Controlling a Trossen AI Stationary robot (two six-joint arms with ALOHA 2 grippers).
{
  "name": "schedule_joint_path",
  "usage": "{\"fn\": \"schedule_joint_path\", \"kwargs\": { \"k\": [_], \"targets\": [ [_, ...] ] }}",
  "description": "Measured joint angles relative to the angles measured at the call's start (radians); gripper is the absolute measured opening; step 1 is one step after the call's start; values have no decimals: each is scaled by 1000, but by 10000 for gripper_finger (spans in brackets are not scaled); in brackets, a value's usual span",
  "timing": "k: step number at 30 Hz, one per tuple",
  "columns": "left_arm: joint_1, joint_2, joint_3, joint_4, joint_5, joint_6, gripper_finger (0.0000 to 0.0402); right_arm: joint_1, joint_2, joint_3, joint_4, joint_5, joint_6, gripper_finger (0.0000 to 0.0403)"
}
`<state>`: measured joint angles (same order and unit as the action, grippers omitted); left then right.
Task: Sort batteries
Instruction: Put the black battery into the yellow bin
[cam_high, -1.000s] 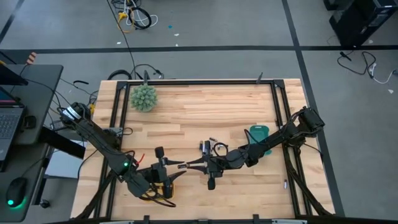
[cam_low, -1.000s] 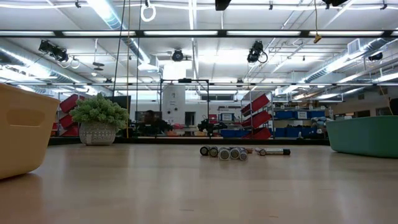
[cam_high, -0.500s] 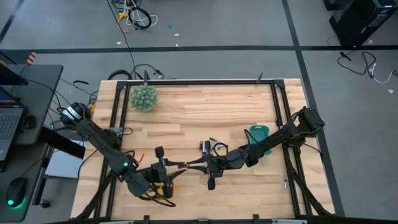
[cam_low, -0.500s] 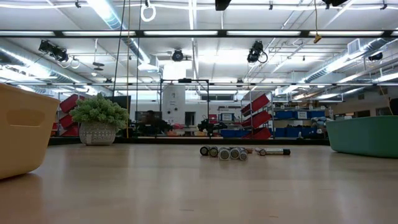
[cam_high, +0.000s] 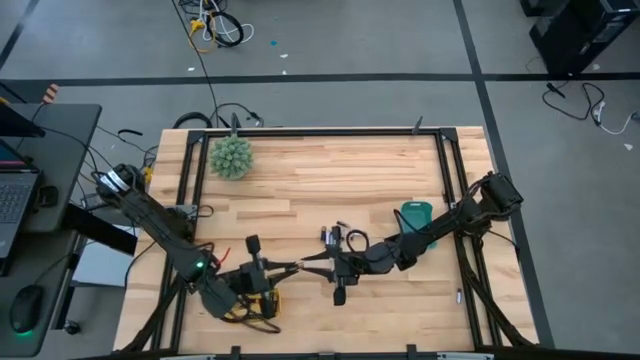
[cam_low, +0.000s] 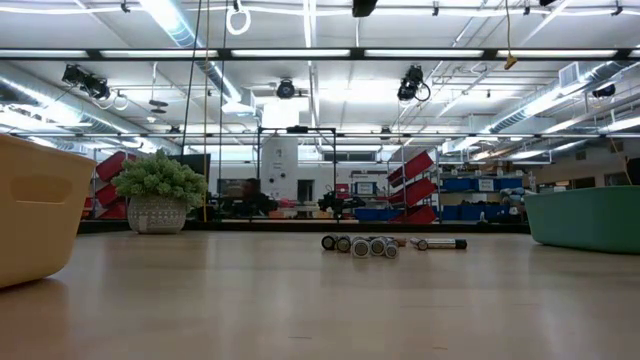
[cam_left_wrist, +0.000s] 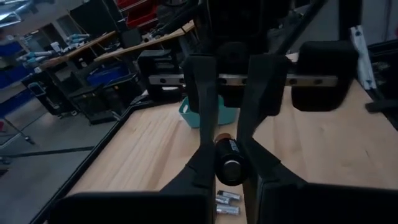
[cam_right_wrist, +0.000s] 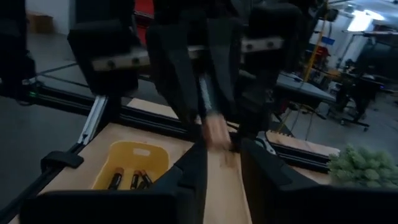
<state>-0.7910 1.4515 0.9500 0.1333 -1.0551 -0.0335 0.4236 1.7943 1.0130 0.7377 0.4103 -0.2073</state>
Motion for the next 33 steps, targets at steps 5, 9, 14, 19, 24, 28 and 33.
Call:
{"fn": "schedule_joint_path", "kwargs": {
  "k": [5,9,14,19,24,28,33],
  "targets": [
    [-130,-44,84,-229,62,-123,25,34,-6,0,-51,117,0,100],
    [-223,-52,186,-536,145,-425,25,51,-6,0,-82,182,9,103],
    [-275,-50,222,-844,383,-904,37,53,-6,0,-87,185,29,101],
    [-284,2,221,-1039,554,-1136,29,51,-6,0,-84,185,29,102],
    [-275,69,221,-1059,629,-1161,29,51,-6,0,-86,185,32,101],
    [-262,111,221,-1051,661,-1162,29,48,-6,0,-85,185,32,101],
    [-249,143,221,-1051,687,-1162,32,41,-6,-1,-84,185,32,101]
  ]
}}
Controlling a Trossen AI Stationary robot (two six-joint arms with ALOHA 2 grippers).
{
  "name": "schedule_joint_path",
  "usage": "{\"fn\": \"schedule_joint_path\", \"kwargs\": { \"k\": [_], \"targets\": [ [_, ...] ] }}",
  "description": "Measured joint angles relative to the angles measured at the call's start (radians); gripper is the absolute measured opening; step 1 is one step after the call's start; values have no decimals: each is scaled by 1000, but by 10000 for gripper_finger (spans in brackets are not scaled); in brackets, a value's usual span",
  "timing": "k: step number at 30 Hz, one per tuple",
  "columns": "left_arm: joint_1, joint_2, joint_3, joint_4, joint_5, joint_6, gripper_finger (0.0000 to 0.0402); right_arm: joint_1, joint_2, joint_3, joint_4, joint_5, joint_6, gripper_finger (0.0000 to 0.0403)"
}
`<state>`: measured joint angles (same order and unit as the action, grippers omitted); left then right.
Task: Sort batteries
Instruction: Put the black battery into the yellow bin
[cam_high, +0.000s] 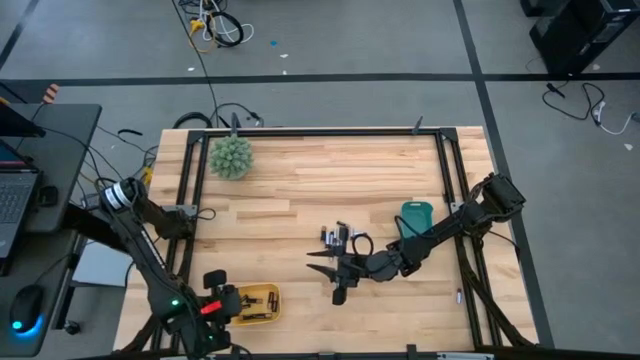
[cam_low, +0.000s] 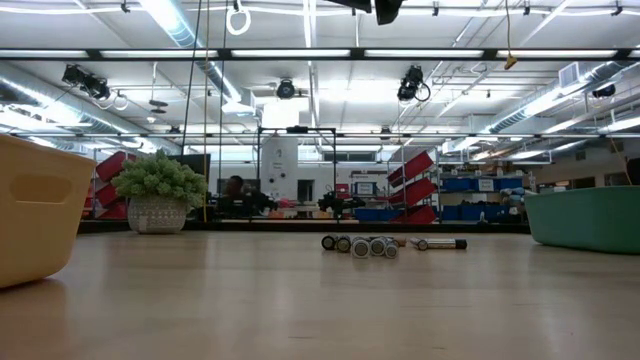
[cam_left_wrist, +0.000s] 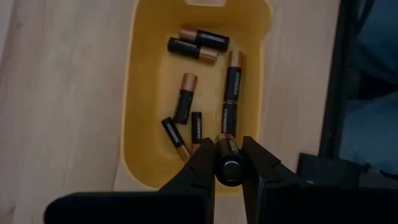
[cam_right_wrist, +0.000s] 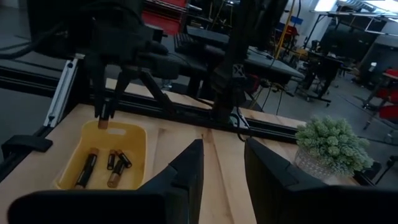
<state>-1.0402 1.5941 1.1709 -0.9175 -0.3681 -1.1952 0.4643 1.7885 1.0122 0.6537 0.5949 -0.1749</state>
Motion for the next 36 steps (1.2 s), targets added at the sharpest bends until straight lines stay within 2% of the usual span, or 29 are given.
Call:
{"fn": "schedule_joint_path", "kwargs": {
  "k": [10,18,25,31,36],
  "targets": [
    [0,4,0,8,-23,-8,104,-3,0,0,-3,0,15,102],
    [0,4,0,8,-55,-7,116,-4,0,0,-7,9,30,101],
    [2,4,0,5,-233,43,117,-17,0,0,-45,175,75,101],
    [23,4,0,4,-438,135,117,-90,-21,0,-212,165,245,100],
    [52,4,0,5,-604,182,117,-174,-61,0,-441,57,375,100]
  ]
}}
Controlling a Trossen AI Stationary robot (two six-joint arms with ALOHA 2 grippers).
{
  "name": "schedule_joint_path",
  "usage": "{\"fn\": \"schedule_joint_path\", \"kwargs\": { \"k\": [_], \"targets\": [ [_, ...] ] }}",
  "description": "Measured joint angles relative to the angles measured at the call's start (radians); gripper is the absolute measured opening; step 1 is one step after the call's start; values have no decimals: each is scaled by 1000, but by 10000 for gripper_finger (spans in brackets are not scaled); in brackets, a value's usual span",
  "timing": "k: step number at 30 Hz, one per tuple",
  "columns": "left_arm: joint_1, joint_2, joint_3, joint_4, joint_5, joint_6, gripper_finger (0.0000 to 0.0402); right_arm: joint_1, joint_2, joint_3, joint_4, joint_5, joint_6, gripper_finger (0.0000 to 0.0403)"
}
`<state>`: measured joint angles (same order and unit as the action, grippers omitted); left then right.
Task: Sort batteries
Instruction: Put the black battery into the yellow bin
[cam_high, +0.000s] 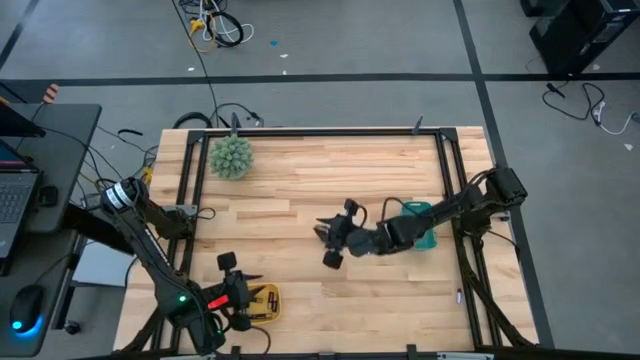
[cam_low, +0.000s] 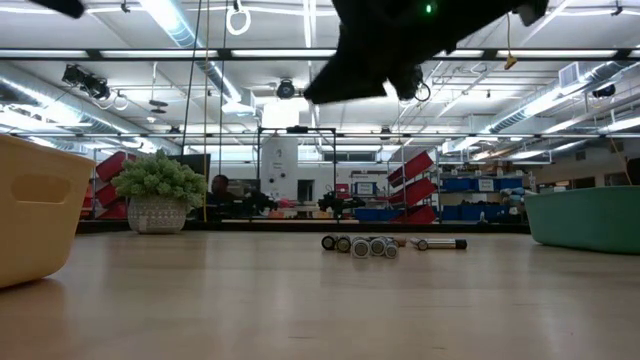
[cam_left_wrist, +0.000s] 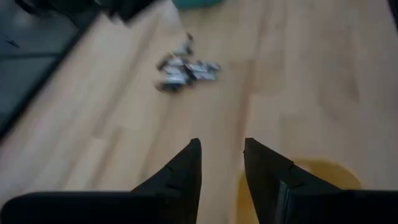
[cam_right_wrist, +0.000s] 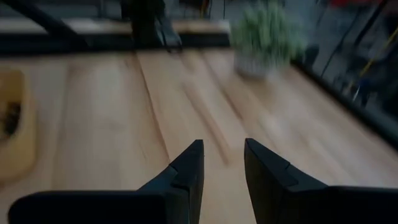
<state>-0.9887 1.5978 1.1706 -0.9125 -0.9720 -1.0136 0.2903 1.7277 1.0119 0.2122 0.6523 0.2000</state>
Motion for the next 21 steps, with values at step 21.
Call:
{"fn": "schedule_joint_path", "kwargs": {
  "k": [21],
  "targets": [
    [47,0,0,38,-64,12,117,-196,-86,-34,-684,-350,-152,100]
  ]
}}
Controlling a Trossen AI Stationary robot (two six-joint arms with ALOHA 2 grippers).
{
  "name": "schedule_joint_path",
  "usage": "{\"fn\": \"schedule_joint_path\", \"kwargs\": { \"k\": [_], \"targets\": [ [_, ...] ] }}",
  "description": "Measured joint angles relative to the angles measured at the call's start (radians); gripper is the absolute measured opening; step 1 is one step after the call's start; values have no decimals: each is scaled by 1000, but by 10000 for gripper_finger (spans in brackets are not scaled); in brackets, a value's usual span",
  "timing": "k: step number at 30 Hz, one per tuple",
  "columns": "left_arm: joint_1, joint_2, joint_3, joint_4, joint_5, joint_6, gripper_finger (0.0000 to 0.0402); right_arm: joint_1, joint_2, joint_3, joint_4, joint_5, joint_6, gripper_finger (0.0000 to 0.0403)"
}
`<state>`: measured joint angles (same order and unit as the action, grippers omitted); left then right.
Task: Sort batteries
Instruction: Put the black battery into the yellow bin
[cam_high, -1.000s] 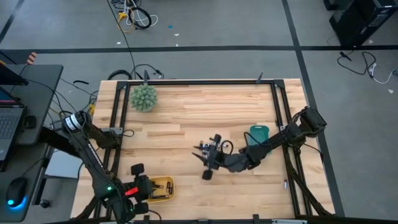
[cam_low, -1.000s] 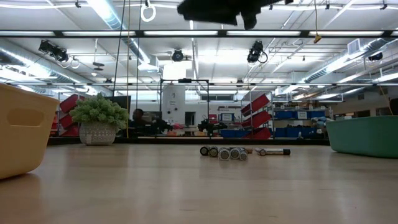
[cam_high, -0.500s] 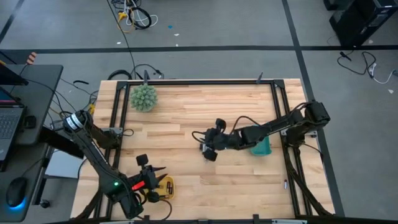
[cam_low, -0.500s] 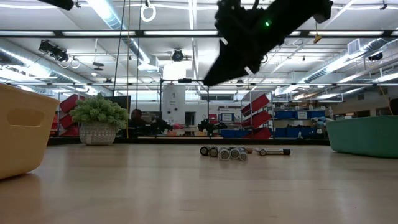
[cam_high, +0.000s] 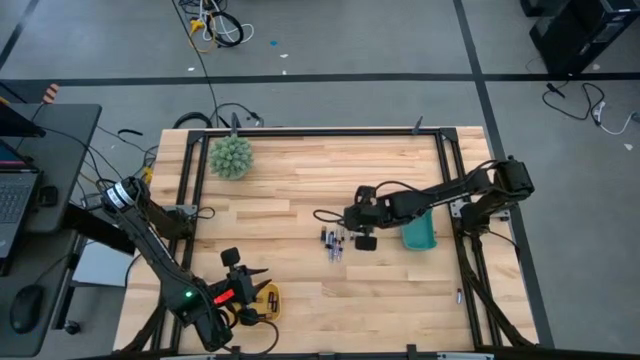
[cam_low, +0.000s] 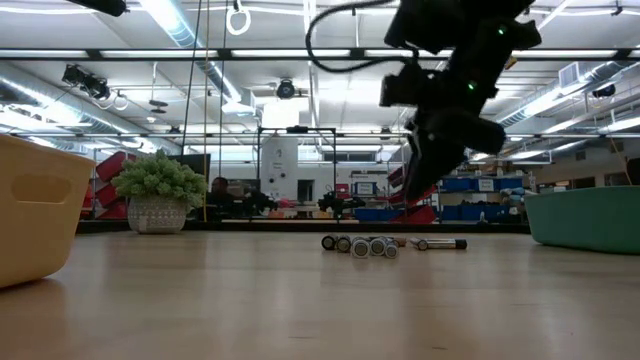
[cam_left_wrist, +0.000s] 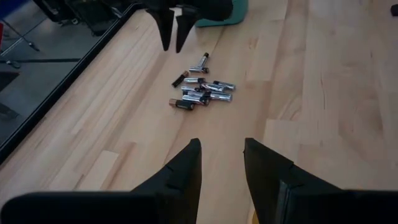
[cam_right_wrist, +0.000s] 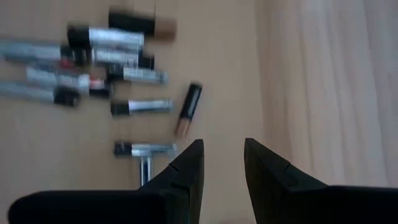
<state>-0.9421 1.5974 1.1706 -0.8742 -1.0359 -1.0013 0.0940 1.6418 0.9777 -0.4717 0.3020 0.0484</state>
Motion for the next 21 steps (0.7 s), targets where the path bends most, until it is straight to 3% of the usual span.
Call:
{"fn": "schedule_joint_path", "kwargs": {
  "k": [21],
  "targets": [
    [0,-1,-1,-4,-10,2,117,-8,86,-102,274,-69,140,113]
  ]
}}
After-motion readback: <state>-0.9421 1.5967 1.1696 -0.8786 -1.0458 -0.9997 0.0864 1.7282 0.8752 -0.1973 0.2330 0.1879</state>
